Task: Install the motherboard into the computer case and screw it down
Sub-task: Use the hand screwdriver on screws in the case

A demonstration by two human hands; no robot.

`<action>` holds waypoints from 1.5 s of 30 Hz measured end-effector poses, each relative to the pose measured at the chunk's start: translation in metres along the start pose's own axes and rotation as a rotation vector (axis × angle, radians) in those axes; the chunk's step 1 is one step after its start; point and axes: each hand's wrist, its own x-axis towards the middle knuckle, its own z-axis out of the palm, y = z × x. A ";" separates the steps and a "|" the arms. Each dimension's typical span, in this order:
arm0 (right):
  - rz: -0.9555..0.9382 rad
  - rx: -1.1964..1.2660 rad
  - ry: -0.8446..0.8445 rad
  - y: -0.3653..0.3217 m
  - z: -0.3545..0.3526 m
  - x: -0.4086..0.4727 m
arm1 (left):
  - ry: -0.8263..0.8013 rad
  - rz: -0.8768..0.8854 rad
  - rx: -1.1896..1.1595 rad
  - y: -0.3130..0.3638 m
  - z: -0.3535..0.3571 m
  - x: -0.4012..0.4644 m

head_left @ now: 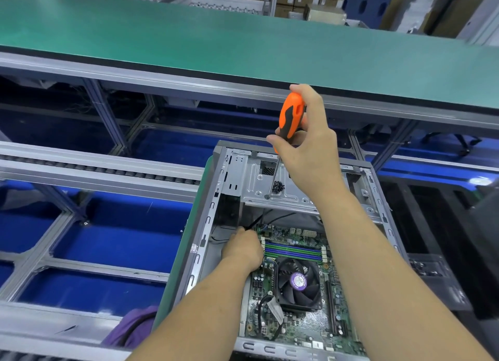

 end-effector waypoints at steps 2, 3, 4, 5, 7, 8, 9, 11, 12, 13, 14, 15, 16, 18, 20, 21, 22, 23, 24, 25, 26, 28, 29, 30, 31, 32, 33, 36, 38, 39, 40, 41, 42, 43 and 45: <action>0.002 -0.017 0.009 0.000 -0.001 -0.001 | 0.001 0.004 -0.007 -0.001 0.001 0.001; -0.001 -0.031 0.012 -0.001 -0.001 -0.001 | 0.005 0.003 -0.014 -0.001 0.002 0.001; -0.005 -0.048 0.013 -0.001 -0.001 0.000 | 0.016 0.003 -0.030 -0.001 0.002 0.001; -0.008 -0.067 0.013 -0.002 -0.001 0.000 | 0.031 0.006 -0.054 -0.002 0.002 0.001; -0.010 -0.093 0.012 -0.003 -0.002 0.000 | 0.078 0.024 -0.145 -0.001 0.004 0.004; -0.011 -0.092 0.011 -0.004 -0.002 0.000 | 0.119 0.039 -0.206 -0.001 0.004 0.006; -0.013 -0.087 0.007 -0.005 -0.002 0.000 | 0.159 0.037 -0.290 0.000 0.004 0.008; -0.015 -0.078 -0.005 -0.007 -0.003 0.000 | 0.235 -0.005 -0.453 0.001 0.000 0.012; -0.018 -0.076 -0.011 -0.008 -0.002 0.000 | 0.264 -0.028 -0.510 0.000 -0.003 0.014; -0.022 -0.075 -0.017 -0.009 -0.002 -0.001 | 0.280 -0.048 -0.546 0.000 -0.005 0.017; -0.028 -0.077 -0.023 -0.010 -0.001 -0.001 | 0.292 -0.062 -0.568 0.001 -0.006 0.019; -0.031 -0.079 -0.029 -0.011 0.000 -0.001 | 0.299 -0.070 -0.581 0.002 -0.007 0.020; -0.033 -0.081 -0.033 -0.011 0.001 -0.001 | 0.299 -0.072 -0.594 0.003 -0.007 0.021; -0.034 -0.085 -0.037 -0.011 0.003 0.000 | 0.304 -0.064 -0.602 0.005 -0.005 0.023; -0.031 -0.085 -0.034 -0.010 0.002 0.001 | 0.309 -0.064 -0.599 0.006 -0.004 0.024; -0.028 -0.086 -0.031 -0.010 0.002 0.001 | 0.311 -0.065 -0.600 0.007 -0.004 0.024; -0.024 -0.086 -0.029 -0.009 0.002 0.002 | 0.310 -0.067 -0.604 0.007 -0.003 0.025; -0.022 -0.087 -0.027 -0.009 0.002 0.002 | 0.304 -0.071 -0.606 0.007 -0.002 0.026; -0.020 -0.089 -0.031 -0.008 0.002 0.003 | 0.293 -0.075 -0.606 0.007 -0.001 0.025; -0.018 -0.092 -0.039 -0.009 0.002 0.004 | 0.283 -0.079 -0.607 0.007 0.001 0.025; -0.014 -0.098 -0.048 -0.009 0.003 0.005 | 0.276 -0.082 -0.613 0.006 0.003 0.025; -0.010 -0.106 -0.058 -0.010 0.002 0.007 | 0.272 -0.090 -0.636 0.003 0.007 0.027; -0.007 -0.105 -0.062 -0.010 0.001 0.008 | 0.275 -0.093 -0.635 0.003 0.009 0.027; -0.005 -0.098 -0.065 -0.011 0.000 0.008 | 0.280 -0.095 -0.625 0.002 0.010 0.028; -0.010 -0.089 -0.069 -0.011 -0.001 0.009 | 0.286 -0.097 -0.615 0.001 0.011 0.028; -0.026 -0.081 -0.073 -0.012 -0.003 0.008 | 0.292 -0.099 -0.611 0.001 0.012 0.029; -0.052 -0.075 -0.077 -0.013 -0.004 0.008 | 0.297 -0.101 -0.613 0.000 0.013 0.030; -0.099 -0.066 -0.080 -0.016 -0.008 0.009 | 0.304 -0.099 -0.603 -0.001 0.015 0.031; -0.099 -0.072 -0.073 -0.017 -0.011 0.012 | 0.301 -0.088 -0.574 -0.001 0.016 0.032; -0.095 -0.082 -0.073 -0.018 -0.012 0.013 | 0.300 -0.081 -0.556 -0.002 0.016 0.033; -0.090 -0.095 -0.077 -0.018 -0.013 0.014 | 0.298 -0.073 -0.540 -0.002 0.017 0.033; -0.089 -0.110 -0.086 -0.019 -0.014 0.014 | 0.296 -0.067 -0.528 -0.002 0.017 0.033; -0.094 -0.129 -0.094 -0.019 -0.014 0.014 | 0.293 -0.063 -0.519 -0.002 0.018 0.034; -0.107 -0.145 -0.104 -0.019 -0.015 0.014 | 0.292 -0.060 -0.511 -0.002 0.018 0.034; -0.125 -0.137 -0.128 -0.020 -0.016 0.014 | 0.293 -0.059 -0.508 -0.002 0.018 0.035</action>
